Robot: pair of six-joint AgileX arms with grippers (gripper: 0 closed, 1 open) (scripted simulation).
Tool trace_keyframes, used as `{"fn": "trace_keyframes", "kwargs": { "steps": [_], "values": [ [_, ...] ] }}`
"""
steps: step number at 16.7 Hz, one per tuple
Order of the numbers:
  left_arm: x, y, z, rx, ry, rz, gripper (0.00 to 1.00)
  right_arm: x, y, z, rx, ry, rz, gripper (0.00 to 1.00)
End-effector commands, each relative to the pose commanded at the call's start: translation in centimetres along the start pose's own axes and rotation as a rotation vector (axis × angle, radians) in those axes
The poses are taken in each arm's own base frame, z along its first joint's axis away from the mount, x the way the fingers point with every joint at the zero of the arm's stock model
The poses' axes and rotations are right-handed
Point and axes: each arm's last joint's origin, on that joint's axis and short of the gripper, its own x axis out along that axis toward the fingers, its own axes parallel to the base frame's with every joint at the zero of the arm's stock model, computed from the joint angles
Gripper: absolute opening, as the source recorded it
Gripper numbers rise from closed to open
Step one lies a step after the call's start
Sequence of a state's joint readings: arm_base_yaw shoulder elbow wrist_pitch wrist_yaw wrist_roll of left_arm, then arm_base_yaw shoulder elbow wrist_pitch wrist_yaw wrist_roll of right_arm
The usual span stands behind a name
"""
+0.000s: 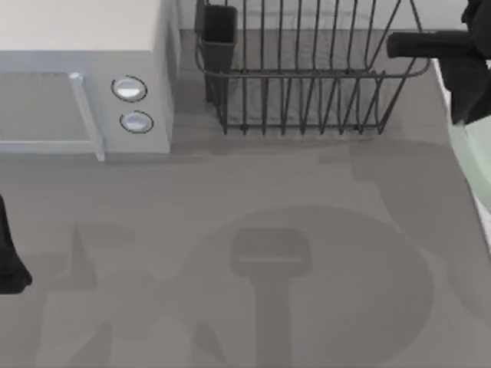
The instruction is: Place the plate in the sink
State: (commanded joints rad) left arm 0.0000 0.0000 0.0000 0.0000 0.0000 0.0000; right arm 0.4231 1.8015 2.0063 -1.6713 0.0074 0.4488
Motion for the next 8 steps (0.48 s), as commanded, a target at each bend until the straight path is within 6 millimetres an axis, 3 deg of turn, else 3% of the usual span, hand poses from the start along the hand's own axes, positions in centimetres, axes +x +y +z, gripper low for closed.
{"fn": "trace_keyframes", "kwargs": {
  "steps": [6,8],
  "values": [
    [0.0,0.0,0.0,0.000,0.000,0.000,1.00,-0.2,0.1,-0.1,-0.004,0.001,0.000,0.00],
    [0.0,0.0,0.0,0.000,0.000,0.000,1.00,0.1,-0.2,1.0,-0.004,0.006,-0.004,0.00]
  ]
}}
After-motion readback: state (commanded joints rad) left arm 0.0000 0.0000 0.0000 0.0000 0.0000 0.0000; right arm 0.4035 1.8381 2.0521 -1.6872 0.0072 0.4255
